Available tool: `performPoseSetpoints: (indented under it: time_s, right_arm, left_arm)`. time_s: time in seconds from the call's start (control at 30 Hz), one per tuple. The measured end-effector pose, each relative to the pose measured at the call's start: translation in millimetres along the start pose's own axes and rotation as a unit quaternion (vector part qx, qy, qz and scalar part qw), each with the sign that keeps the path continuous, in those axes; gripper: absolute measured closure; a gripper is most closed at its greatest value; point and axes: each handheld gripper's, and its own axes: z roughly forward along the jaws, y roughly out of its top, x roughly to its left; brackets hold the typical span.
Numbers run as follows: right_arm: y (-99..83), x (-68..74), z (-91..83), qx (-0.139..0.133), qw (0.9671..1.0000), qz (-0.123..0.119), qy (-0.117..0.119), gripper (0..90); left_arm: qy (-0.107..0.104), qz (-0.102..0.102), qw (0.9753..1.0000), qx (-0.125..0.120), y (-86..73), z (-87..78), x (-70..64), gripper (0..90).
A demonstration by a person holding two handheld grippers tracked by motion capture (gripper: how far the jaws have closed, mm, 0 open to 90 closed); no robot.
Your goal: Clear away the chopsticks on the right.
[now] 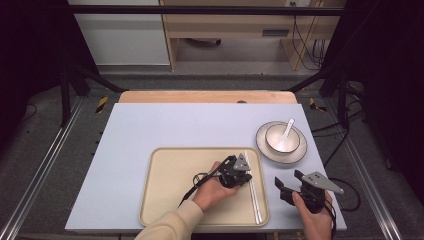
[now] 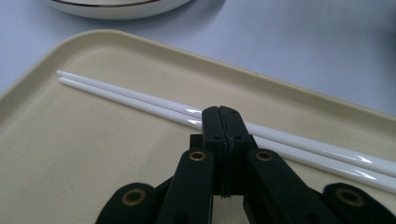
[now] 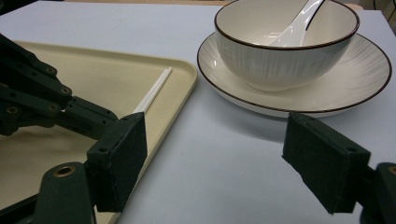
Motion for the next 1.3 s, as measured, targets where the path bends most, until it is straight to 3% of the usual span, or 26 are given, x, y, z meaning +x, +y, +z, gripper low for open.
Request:
performPoseSetpoints:
  time_s: [0.17, 0.33, 0.47, 0.5, 0.57, 0.63, 0.67, 0.7, 0.77, 0.97, 1.07, 1.1, 1.27, 1.3]
  right_arm:
    - [-0.5, -0.9, -0.3, -0.005, 1.0, 0.0, -0.006, 18.6]
    - [0.0, 0.0, -0.9, -0.012, 0.9999, -0.005, -0.008, 16.8]
    - [0.3, 0.8, -1.2, -0.016, 0.9998, -0.01, -0.01, 15.5]
    - [0.3, 0.9, -1.2, -0.017, 0.9997, -0.011, -0.01, 15.1]
    - [0.3, 0.8, -1.1, -0.019, 0.9997, -0.013, -0.012, 14.8]
    - [0.4, 1.1, -1.6, -0.024, 0.9995, -0.016, -0.015, 13.8]
    - [0.4, 1.1, -1.6, -0.024, 0.9995, -0.016, -0.015, 13.8]
    - [0.4, 1.3, -1.9, -0.024, 0.9995, -0.016, -0.014, 13.5]
    - [0.6, 1.9, -1.9, -0.028, 0.9993, -0.018, -0.014, 12.6]
    - [0.7, 2.9, -1.3, -0.033, 0.999, -0.024, -0.016, 10.7]
    - [0.8, 3.5, -1.3, -0.042, 0.9986, -0.027, -0.014, 8.5]
    - [0.9, 3.9, -1.5, -0.044, 0.9986, -0.027, -0.012, 7.9]
    - [1.3, 4.8, -1.5, -0.061, 0.9975, -0.034, -0.008, 7.9]
    - [1.3, 4.6, -1.5, -0.063, 0.9974, -0.035, -0.007, 7.9]
  left_arm:
    - [0.004, -0.004, 0.9999, -0.013, -7.0, -16.4, 1.6, 89.5]
    - [0.018, -0.013, 0.9983, -0.054, -25.0, -45.6, 6.5, 85.1]
    - [0.034, -0.025, 0.996, -0.079, -41.5, -66.5, 10.6, 69.0]
    - [0.046, -0.03, 0.9945, -0.089, -51.7, -79.1, 12.1, 64.7]
    - [0.052, -0.033, 0.9937, -0.093, -56.8, -85.4, 13.2, 60.1]
    - [0.07, -0.039, 0.9911, -0.106, -71.8, -105.0, 16.2, 48.4]
    - [0.07, -0.039, 0.9911, -0.106, -71.8, -105.0, 16.2, 44.8]
    - [0.085, -0.043, 0.9888, -0.115, -79.0, -115.3, 17.4, 44.8]
    - [0.096, -0.048, 0.9864, -0.124, -86.0, -125.6, 19.2, 35.9]
    - [0.131, -0.061, 0.9778, -0.152, -112.6, -160.7, 26.3, 22.8]
    - [0.145, -0.072, 0.9723, -0.168, -125.2, -175.0, 30.3, 15.6]
    - [0.153, -0.079, 0.9691, -0.177, -131.0, -181.6, 32.5, 13.8]
    - [0.177, -0.097, 0.9599, -0.195, -146.4, -200.8, 40.2, 7.2]
    - [0.184, -0.101, 0.957, -0.2, -150.7, -207.0, 42.3, 6.4]
